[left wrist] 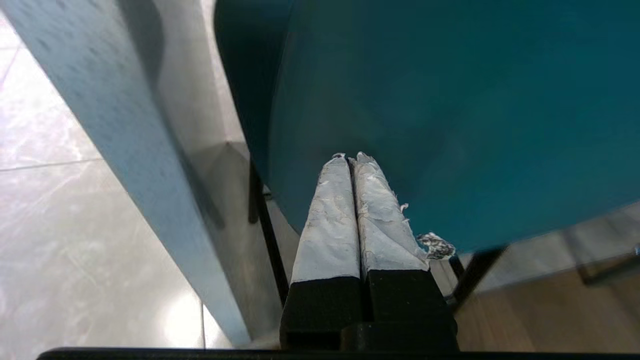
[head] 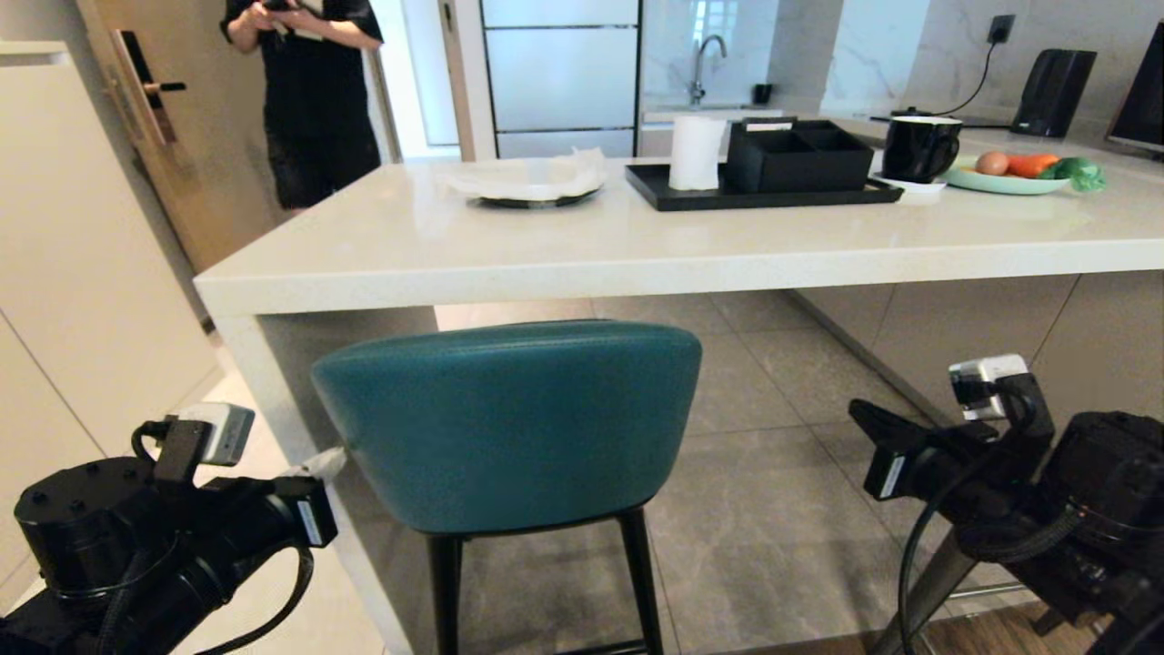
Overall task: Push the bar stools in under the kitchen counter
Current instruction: Pull the blue chair out from under the dining table
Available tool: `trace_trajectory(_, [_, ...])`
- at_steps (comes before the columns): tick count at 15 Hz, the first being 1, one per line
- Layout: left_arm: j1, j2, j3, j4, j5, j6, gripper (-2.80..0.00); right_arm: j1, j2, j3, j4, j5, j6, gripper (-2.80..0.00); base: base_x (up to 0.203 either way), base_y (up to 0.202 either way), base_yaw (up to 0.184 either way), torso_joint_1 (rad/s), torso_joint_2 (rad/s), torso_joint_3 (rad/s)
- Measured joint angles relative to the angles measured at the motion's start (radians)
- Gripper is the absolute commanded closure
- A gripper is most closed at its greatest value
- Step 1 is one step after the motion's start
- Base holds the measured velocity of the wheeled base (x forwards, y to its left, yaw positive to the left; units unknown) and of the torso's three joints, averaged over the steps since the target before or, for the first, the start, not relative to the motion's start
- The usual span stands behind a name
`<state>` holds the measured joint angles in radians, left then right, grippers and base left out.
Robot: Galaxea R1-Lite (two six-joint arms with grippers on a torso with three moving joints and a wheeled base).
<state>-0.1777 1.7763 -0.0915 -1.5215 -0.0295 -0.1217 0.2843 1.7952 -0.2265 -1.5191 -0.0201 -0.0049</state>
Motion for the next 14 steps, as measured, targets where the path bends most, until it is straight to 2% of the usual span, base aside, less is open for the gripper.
trace_trajectory(7, [0.075,0.079,-0.102,0.0,-0.005,0.014,0.0,0.06,0.075,-0.121,-0.003,-0.011,-0.002,0.0,0.0,0.0,0.0,0.0,0.0,0.0])
trace_trajectory(14, [0.09,0.166,-0.199,0.0,0.001,0.054,0.0,0.087,0.1,-0.167,-0.003,-0.012,-0.004,0.0,0.0,0.0,0.0,0.0,0.0,0.0])
